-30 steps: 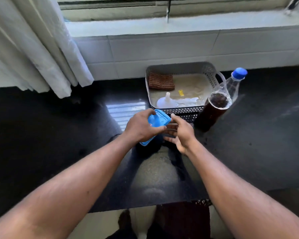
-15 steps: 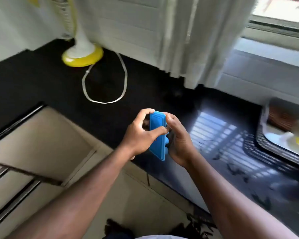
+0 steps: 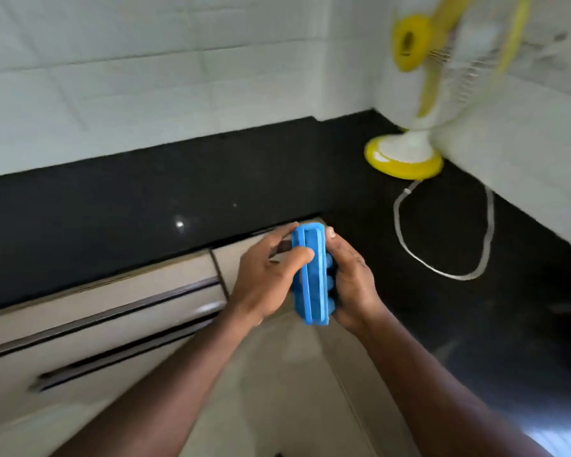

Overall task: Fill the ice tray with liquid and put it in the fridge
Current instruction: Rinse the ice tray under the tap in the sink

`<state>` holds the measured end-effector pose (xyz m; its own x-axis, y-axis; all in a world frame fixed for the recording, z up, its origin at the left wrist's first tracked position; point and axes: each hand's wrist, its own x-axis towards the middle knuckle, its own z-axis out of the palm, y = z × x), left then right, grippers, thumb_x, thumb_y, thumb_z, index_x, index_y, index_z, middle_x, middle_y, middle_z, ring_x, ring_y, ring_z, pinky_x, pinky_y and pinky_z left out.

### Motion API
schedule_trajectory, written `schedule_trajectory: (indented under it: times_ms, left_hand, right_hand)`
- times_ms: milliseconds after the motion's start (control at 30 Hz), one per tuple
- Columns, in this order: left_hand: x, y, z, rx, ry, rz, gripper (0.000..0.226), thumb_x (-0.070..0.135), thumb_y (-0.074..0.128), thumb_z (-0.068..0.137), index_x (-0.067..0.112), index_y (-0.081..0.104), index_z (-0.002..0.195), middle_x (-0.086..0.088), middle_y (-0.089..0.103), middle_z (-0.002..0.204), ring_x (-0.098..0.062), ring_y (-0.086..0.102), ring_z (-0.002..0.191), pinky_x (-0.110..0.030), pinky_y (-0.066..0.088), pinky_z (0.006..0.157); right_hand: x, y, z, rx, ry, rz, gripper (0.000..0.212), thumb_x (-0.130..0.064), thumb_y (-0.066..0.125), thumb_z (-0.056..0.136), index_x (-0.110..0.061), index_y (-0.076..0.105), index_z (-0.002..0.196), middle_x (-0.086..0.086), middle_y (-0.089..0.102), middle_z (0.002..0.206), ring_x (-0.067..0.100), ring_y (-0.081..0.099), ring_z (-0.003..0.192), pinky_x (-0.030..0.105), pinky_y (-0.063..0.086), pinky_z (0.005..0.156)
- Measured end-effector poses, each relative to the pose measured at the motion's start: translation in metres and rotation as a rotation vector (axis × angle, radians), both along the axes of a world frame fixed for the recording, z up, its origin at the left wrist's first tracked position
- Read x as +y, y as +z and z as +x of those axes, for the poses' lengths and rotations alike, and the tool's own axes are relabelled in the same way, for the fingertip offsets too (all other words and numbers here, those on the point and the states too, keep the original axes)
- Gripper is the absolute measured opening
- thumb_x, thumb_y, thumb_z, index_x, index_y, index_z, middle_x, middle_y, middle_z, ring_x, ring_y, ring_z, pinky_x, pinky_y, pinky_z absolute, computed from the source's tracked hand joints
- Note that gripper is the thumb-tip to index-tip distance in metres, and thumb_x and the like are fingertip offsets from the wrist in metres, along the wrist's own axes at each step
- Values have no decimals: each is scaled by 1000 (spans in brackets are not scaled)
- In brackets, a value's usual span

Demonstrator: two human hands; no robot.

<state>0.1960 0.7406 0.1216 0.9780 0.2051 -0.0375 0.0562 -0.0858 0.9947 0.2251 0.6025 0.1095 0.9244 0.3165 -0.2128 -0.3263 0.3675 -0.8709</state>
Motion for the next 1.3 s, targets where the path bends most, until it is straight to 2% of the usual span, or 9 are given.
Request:
schedule_trajectory:
  times_ms: [167,267,400,567,800,933,1000,1167,1300]
  left_hand:
    - [124,10,7,82,268,-296,43,45,62,67,16,73,96,-5,71,95,-23,66,90,-41,52,79]
    - [203,11,2,91,342,-508,35,48,61,70,29,81,91,-2,77,95,-22,75,84,-38,60,69]
    - [298,8,-14,55,525,-607,38,45,49,89,23,80,86,-6,76,91,-21,75,77,-35,60,63]
    - [399,5,-45,-30,832,-783,43,46,52,89,9,72,95,-13,72,90,-25,71,74,-34,58,66]
    - [501,0,-105,-276,1028,-951,50,46,45,100,8,60,128,-17,63,119,-33,63,101,-45,50,88]
    - [576,-4,-139,-348,1134,-900,55,49,40,106,9,60,137,-17,69,132,-37,66,122,-50,52,101]
    - [613,-5,-153,-309,1232,-816,53,51,43,105,12,63,135,-15,73,126,-36,71,114,-51,56,97]
    - [706,0,-194,-132,1248,-636,54,64,54,96,21,73,122,-5,79,113,-29,78,100,-45,64,81]
    - [774,2,-219,-175,1136,-603,66,63,64,86,17,63,133,-8,77,120,-30,75,108,-46,63,86]
  right_hand:
    - [132,3,47,208,197,4,67,-58,57,98,0,64,130,31,61,124,48,61,117,60,47,107]
    - [213,-3,74,278,351,61,60,-65,55,97,-13,79,113,15,74,121,36,74,107,52,61,88]
    - [319,-4,91,315,638,127,82,-84,57,81,-17,72,126,15,70,132,38,68,118,58,52,104]
    - [451,3,96,252,1018,48,48,-34,69,83,-11,70,125,16,72,115,32,73,95,49,60,84]
    - [610,14,53,199,1205,-1,37,-33,57,94,-12,71,121,13,76,111,30,76,93,45,62,76]
    - [695,16,-3,15,1192,-162,44,-49,54,104,-13,76,116,13,80,110,33,78,96,44,64,71]
    - [734,17,-29,-62,1141,-196,40,-44,53,106,-12,76,112,13,81,104,33,79,89,42,65,64]
    - [834,22,-91,-101,979,-217,35,-33,56,106,-3,70,118,17,79,106,38,77,95,54,64,82]
    - [902,21,-125,-104,894,-174,28,-28,53,108,-14,72,93,3,80,82,22,78,73,37,63,62]
